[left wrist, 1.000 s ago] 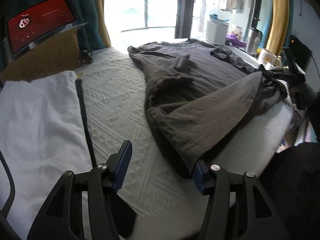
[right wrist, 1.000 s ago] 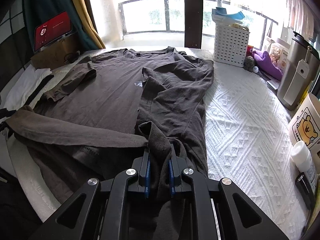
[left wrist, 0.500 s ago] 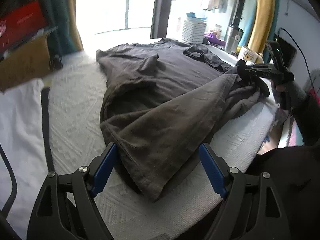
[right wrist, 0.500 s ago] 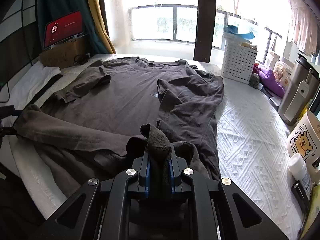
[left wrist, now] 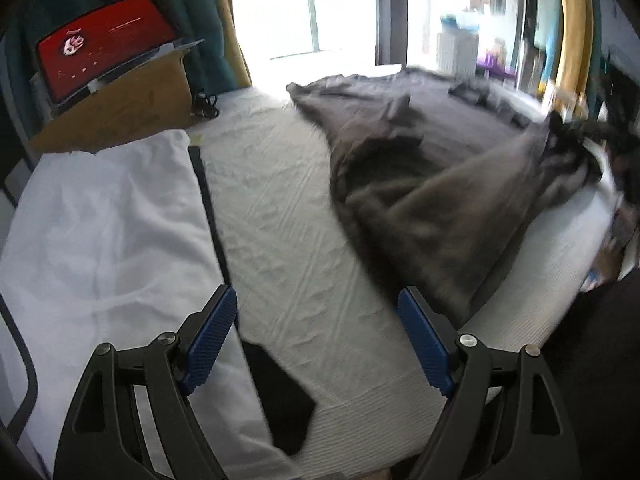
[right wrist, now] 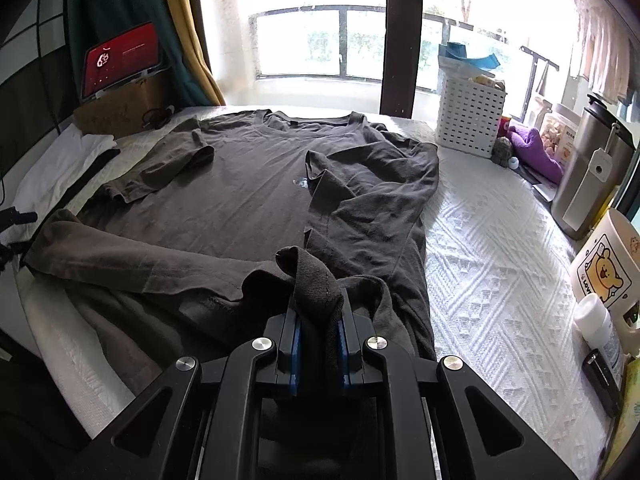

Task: Fold small clothes

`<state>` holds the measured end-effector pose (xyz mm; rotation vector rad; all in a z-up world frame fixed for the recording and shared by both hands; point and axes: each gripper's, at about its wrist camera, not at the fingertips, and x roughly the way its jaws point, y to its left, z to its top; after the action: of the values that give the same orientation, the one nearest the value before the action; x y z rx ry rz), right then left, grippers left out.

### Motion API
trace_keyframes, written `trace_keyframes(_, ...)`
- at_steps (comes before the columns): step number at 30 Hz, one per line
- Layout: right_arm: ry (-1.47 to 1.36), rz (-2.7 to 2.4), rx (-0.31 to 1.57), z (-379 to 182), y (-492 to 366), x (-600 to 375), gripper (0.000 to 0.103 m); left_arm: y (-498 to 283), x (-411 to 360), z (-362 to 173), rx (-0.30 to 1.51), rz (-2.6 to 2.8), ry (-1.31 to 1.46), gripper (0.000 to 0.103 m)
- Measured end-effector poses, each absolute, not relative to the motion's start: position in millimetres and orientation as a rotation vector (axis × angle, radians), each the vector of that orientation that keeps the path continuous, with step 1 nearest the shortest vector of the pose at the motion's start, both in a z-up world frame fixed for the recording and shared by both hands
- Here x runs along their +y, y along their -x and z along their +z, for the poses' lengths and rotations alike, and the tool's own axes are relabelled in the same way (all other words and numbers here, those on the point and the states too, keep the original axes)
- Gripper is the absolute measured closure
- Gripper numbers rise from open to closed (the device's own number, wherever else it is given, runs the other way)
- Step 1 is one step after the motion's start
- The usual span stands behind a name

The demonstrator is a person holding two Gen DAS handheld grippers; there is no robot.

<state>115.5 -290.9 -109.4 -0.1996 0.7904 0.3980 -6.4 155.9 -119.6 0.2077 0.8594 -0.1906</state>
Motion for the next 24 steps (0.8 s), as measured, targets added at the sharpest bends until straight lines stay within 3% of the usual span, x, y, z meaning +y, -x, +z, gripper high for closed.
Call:
trace_keyframes(10, 0.206, 0.389, 0.793, -108, -116, -292, 0.088, 18, 107, -133, 0.762, -0.226, -0.540, 0.020)
trace_keyframes(24, 0.152, 0.393, 0.801, -107, -123, -306, 0.088, 8, 84, -127, 0.652, -0.265, -0.689, 0.021)
